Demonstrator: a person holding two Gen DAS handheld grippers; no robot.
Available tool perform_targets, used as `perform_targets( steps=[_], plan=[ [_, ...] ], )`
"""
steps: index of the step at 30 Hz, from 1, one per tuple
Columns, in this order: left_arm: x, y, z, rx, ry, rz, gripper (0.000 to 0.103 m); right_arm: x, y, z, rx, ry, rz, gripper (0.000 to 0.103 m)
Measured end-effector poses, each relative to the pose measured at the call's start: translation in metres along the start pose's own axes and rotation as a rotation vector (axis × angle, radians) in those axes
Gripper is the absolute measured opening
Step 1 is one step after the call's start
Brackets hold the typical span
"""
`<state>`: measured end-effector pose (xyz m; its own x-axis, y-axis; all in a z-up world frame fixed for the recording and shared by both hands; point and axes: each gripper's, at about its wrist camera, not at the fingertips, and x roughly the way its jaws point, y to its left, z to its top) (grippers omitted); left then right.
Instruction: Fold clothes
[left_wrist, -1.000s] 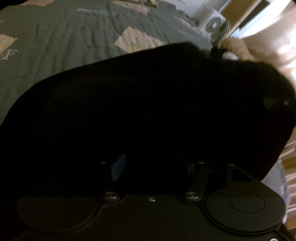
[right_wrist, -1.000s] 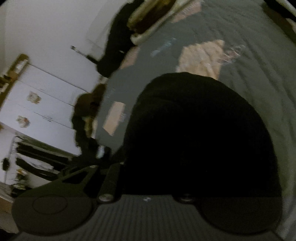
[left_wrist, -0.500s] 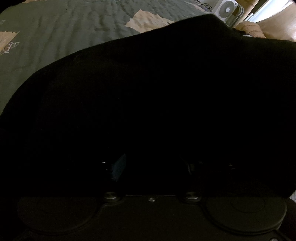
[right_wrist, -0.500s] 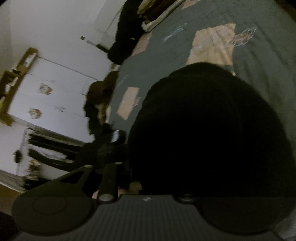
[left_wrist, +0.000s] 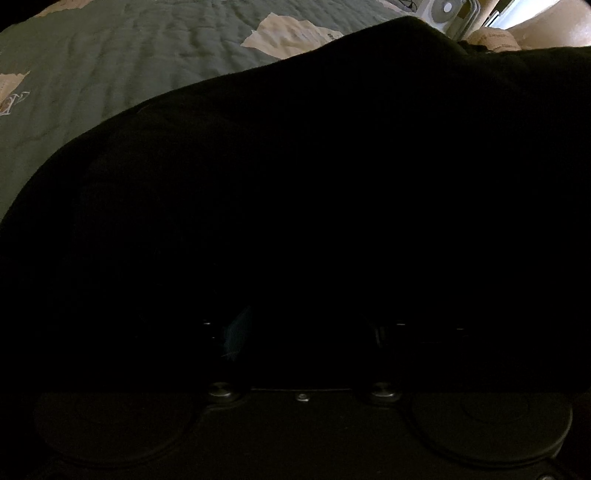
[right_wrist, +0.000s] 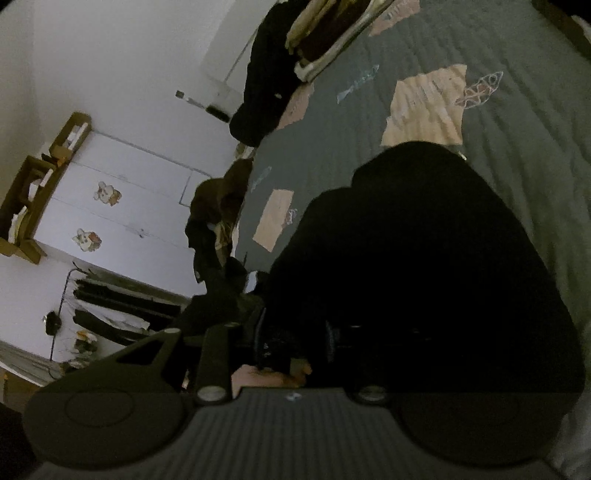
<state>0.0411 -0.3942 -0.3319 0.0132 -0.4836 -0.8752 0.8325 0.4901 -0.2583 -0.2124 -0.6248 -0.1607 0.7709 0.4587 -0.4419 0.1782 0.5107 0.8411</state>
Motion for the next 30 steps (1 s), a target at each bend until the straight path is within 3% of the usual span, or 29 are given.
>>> perform_targets(
  steps=[4,9,11,14,17,20,23,26,30],
  plan=[
    [0.000,0.000,0.001,0.013,0.007,0.006,0.061,0.007,-0.003,-0.005,-0.015,0.025,-0.010,0.031],
    [-0.004,-0.002,0.001,0.046,0.005,0.010,0.063,0.040,-0.015,-0.004,-0.159,0.078,-0.160,0.041],
    [-0.013,0.000,0.002,0.027,-0.013,-0.012,0.063,0.048,-0.020,-0.004,-0.186,0.049,-0.179,0.036],
    [-0.045,0.003,0.007,-0.025,-0.084,-0.095,0.063,0.057,-0.015,-0.006,-0.261,0.051,-0.240,0.016],
    [-0.092,-0.013,0.024,0.011,-0.226,-0.155,0.063,0.061,-0.002,-0.014,-0.351,0.069,-0.291,0.015],
    [-0.129,-0.053,0.043,0.146,-0.322,-0.182,0.065,0.060,0.006,-0.018,-0.396,0.084,-0.314,0.015],
    [-0.142,-0.084,0.053,0.378,-0.383,-0.172,0.065,0.058,0.010,-0.022,-0.421,0.088,-0.324,0.015],
    [-0.144,-0.122,0.040,0.625,-0.384,-0.172,0.065,0.054,0.011,-0.025,-0.433,0.083,-0.321,0.015],
    [-0.123,-0.152,0.019,0.826,-0.381,-0.096,0.064,0.054,0.009,-0.029,-0.447,0.084,-0.318,0.015]
  ],
)
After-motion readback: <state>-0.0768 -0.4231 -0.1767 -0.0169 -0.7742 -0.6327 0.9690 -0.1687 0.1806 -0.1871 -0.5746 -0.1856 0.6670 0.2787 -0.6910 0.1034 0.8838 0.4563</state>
